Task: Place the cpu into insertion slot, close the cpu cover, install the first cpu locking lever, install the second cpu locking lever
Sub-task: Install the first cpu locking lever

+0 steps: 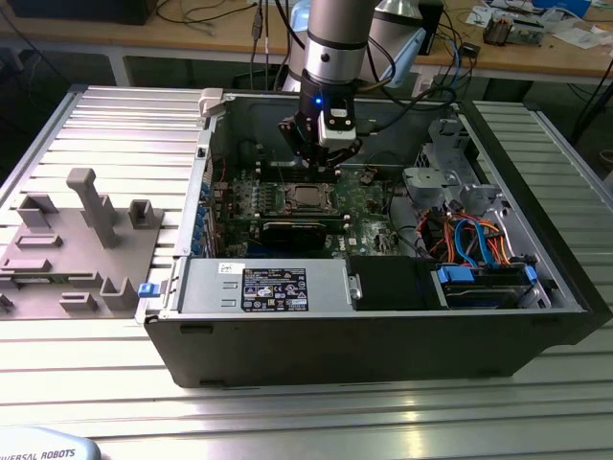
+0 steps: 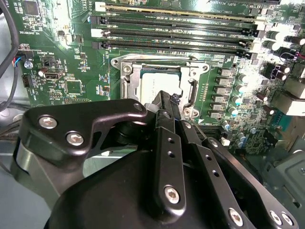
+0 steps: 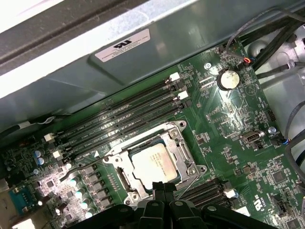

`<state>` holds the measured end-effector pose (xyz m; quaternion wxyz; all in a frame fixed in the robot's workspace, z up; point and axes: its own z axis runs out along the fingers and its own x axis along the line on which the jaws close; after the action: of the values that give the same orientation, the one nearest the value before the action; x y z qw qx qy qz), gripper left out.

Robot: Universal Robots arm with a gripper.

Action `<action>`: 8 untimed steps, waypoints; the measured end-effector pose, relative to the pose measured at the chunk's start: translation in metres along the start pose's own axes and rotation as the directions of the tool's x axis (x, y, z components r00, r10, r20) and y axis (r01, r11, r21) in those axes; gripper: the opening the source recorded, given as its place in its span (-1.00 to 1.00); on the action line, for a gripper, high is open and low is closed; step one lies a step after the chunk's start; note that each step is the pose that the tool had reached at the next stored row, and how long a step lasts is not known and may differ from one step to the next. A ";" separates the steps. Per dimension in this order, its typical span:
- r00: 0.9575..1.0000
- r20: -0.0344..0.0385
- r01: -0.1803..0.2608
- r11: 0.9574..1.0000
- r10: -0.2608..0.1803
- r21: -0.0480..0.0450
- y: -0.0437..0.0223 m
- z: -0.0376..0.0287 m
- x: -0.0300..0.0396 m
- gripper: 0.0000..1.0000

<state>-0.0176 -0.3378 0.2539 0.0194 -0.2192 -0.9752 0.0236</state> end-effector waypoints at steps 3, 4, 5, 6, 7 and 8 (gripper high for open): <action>1.000 0.000 0.002 1.000 -0.002 0.000 0.0000 0.0000 0.0000 -0.79; 1.000 0.000 0.003 1.000 -0.003 0.000 0.0000 0.0000 0.0000 -0.79; 1.000 0.000 0.003 1.000 -0.003 0.000 0.0000 0.0000 0.0000 -0.79; 1.000 0.000 0.005 1.000 -0.005 0.000 0.0000 0.0000 0.0000 -0.79; 1.000 0.000 0.006 1.000 -0.006 0.000 0.0000 0.0000 0.0000 -0.79; 1.000 0.000 0.007 1.000 -0.007 0.000 0.0000 0.0000 0.0000 -0.79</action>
<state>-0.0176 -0.3378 0.2539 0.0194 -0.2156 -0.9760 0.0237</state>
